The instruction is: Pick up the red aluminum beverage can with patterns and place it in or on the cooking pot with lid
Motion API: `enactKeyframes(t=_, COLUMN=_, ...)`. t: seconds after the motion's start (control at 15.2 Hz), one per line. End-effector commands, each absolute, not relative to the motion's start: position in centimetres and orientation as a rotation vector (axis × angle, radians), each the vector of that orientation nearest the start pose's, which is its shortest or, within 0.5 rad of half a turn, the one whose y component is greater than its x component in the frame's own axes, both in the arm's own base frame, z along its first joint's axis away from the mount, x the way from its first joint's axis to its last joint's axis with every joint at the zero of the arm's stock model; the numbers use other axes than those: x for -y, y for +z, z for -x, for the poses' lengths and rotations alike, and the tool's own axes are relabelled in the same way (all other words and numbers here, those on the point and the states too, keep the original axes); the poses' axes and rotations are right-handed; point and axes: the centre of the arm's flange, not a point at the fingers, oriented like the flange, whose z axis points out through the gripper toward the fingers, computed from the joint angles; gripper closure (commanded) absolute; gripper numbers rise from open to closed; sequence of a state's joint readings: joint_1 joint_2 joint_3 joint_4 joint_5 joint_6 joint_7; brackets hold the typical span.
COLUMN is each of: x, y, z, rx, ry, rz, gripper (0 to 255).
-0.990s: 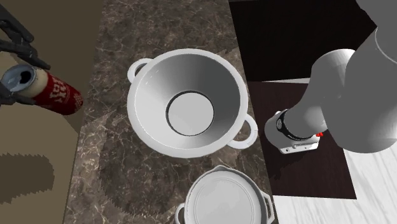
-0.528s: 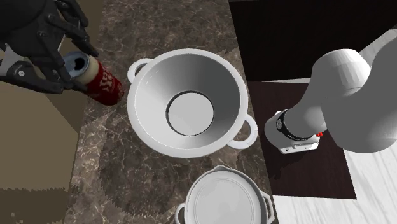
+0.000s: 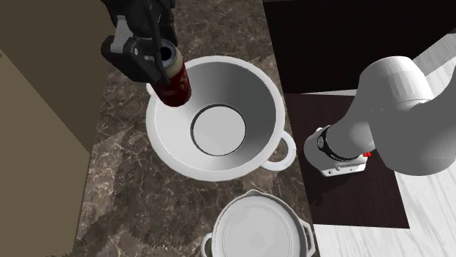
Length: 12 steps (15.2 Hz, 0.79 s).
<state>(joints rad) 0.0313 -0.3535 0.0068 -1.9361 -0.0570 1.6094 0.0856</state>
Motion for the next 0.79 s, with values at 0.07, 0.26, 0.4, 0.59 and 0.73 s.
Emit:
enactKeyframes(t=0.07, x=-0.2, y=63.5, z=-40.6, rx=-0.074, ry=-0.048, rz=3.198, gripper=255)
enactKeyframes(t=0.26, x=0.6, y=64.0, z=-37.3, rx=-0.074, ry=-0.048, rz=3.198, gripper=255)
enactKeyframes(t=0.4, x=0.6, y=62.9, z=-37.3, rx=-0.074, ry=-0.048, rz=3.198, gripper=255)
enactKeyframes(t=0.59, x=0.6, y=61.3, z=-37.3, rx=-0.074, ry=-0.048, rz=3.198, gripper=255)
enactKeyframes(t=0.73, x=0.6, y=60.3, z=-37.3, rx=-0.074, ry=-0.048, rz=3.198, gripper=255)
